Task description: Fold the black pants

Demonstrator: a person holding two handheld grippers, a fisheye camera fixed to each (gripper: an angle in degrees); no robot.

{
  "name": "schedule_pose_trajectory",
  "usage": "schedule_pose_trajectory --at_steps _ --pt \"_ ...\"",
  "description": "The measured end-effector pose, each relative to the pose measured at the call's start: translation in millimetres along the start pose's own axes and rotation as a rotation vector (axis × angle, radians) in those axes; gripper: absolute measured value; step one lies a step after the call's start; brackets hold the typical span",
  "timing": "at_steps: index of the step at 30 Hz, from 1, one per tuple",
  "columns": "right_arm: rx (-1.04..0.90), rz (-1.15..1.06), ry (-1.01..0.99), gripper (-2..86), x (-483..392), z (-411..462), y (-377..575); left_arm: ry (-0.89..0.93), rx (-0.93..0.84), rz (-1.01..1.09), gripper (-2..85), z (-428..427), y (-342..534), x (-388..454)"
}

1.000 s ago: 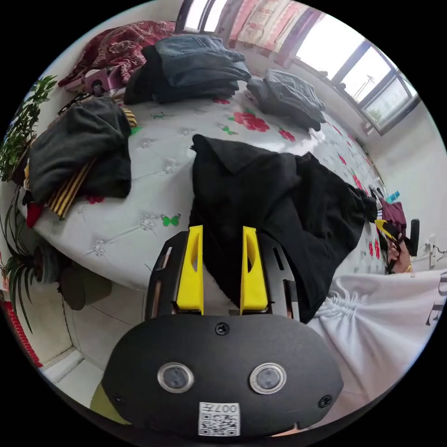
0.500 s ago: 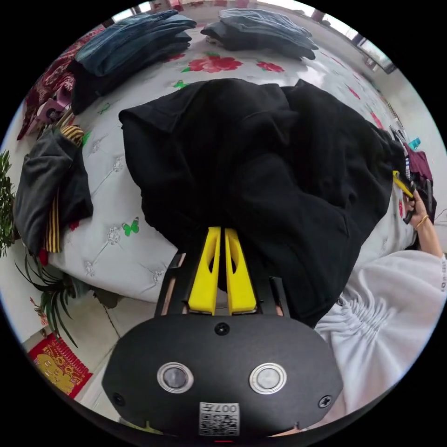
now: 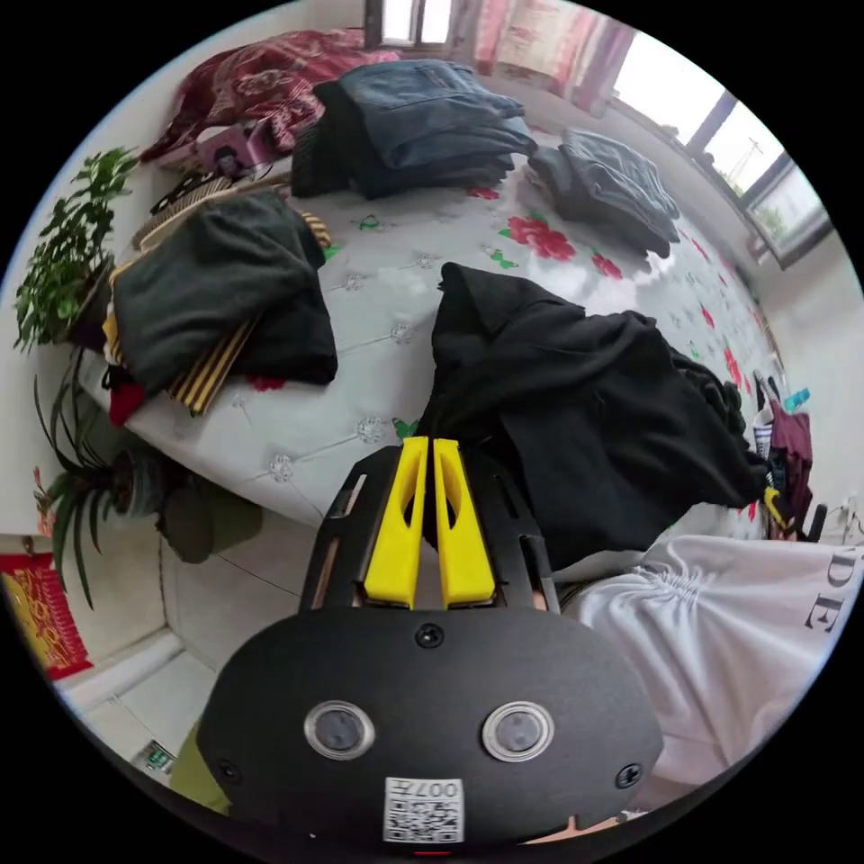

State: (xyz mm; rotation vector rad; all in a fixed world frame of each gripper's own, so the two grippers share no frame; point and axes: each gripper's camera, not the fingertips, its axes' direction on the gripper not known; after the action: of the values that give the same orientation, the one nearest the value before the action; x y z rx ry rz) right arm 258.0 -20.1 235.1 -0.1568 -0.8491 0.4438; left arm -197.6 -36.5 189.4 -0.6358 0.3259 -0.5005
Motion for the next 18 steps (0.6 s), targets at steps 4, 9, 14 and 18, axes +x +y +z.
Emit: schedule_pose_trajectory --at_steps 4,9,14,18 --pt "0.099 0.258 -0.037 7.7 44.1 -1.8 26.2 0.021 -0.007 -0.007 -0.9 14.7 5.5 2.1" --pt "0.190 0.371 0.034 8.7 74.7 0.2 41.0 -0.031 -0.017 0.078 -0.9 18.0 -3.8 21.6" --pt "0.092 0.352 0.074 7.7 74.1 45.0 27.2 -0.031 -0.015 0.084 -0.9 21.6 -0.1 27.2" --pt "0.004 0.310 0.066 5.1 60.5 83.1 12.8 -0.034 -0.007 0.082 -0.9 19.6 1.3 30.2"
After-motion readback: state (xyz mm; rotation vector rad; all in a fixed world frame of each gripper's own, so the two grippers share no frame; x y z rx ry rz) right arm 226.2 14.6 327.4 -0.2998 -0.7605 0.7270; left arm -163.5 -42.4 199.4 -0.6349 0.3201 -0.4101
